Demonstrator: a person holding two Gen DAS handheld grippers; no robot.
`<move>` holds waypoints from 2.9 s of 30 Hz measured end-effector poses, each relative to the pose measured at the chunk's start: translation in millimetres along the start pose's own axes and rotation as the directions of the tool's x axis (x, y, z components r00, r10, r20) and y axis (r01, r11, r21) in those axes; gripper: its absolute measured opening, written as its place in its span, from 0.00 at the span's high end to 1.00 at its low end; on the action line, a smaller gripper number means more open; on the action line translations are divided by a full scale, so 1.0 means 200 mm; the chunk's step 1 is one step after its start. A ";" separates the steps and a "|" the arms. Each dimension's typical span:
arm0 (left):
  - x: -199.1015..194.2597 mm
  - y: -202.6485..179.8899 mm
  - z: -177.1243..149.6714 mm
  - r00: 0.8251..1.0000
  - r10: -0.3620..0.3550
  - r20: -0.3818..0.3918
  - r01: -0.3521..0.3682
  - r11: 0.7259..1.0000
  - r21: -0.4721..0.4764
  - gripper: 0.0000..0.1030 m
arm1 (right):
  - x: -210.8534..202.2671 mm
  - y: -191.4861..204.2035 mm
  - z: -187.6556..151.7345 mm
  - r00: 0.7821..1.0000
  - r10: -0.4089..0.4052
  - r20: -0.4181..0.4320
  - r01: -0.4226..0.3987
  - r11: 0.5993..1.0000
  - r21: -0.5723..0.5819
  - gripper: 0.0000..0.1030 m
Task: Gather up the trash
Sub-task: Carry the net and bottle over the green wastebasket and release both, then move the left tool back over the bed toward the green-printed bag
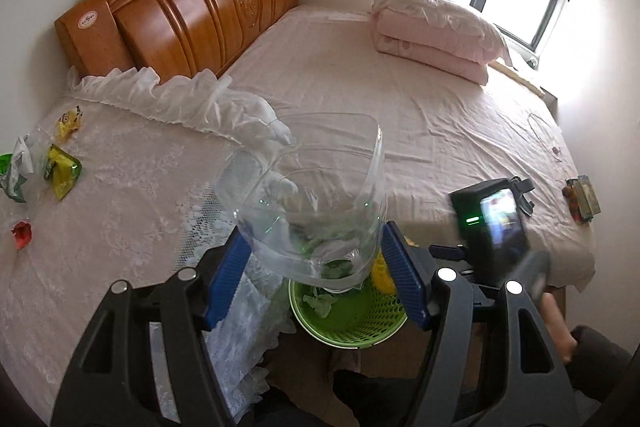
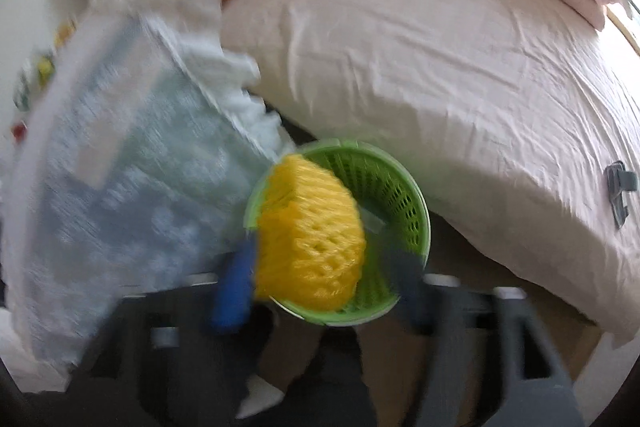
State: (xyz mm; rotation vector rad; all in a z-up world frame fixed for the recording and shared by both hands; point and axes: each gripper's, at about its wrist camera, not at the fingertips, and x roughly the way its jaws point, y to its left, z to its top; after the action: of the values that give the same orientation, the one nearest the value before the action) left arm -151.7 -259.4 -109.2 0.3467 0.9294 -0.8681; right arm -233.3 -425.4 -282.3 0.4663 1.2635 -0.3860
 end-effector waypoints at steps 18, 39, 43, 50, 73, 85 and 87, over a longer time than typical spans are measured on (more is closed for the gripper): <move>0.39 -0.26 -0.11 0.987 0.000 -0.161 0.017 0.995 0.102 0.37 | -0.58 -0.51 -0.08 0.968 -0.111 0.225 0.059 0.971 0.230 0.02; 0.46 -0.27 -0.08 0.986 0.046 -0.160 -0.038 0.998 0.054 0.08 | -0.61 -0.48 -0.09 0.970 -0.111 0.217 0.064 0.975 0.211 0.02; 0.41 -0.21 -0.05 0.987 0.064 -0.144 -0.060 0.998 0.031 0.08 | -0.60 -0.42 -0.06 0.973 -0.084 0.217 0.043 0.981 0.189 0.02; 0.15 0.06 -0.02 0.984 0.162 -0.072 -0.169 0.981 -0.099 0.08 | -0.62 -0.13 0.08 0.963 0.022 0.269 -0.042 0.997 0.067 0.02; -0.52 1.08 -0.43 0.880 0.464 -0.104 -0.441 0.716 -0.541 0.08 | -0.65 1.11 0.28 0.928 0.295 0.229 -0.181 0.891 -0.416 0.02; -0.46 1.29 -0.30 0.854 0.518 -0.048 -0.494 0.778 -0.389 0.08 | -0.60 1.22 0.33 0.939 0.279 0.200 -0.184 0.901 -0.392 0.02; -0.44 1.39 -0.25 0.853 0.520 -0.030 -0.496 0.793 -0.353 0.08 | -0.60 1.25 0.35 0.941 0.273 0.201 -0.182 0.907 -0.380 0.02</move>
State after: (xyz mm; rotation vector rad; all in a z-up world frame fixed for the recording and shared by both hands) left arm 9.8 -13.2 -91.7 0.2376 0.8471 -0.2041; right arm -77.8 -248.3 -119.9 0.2408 0.9899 -0.0084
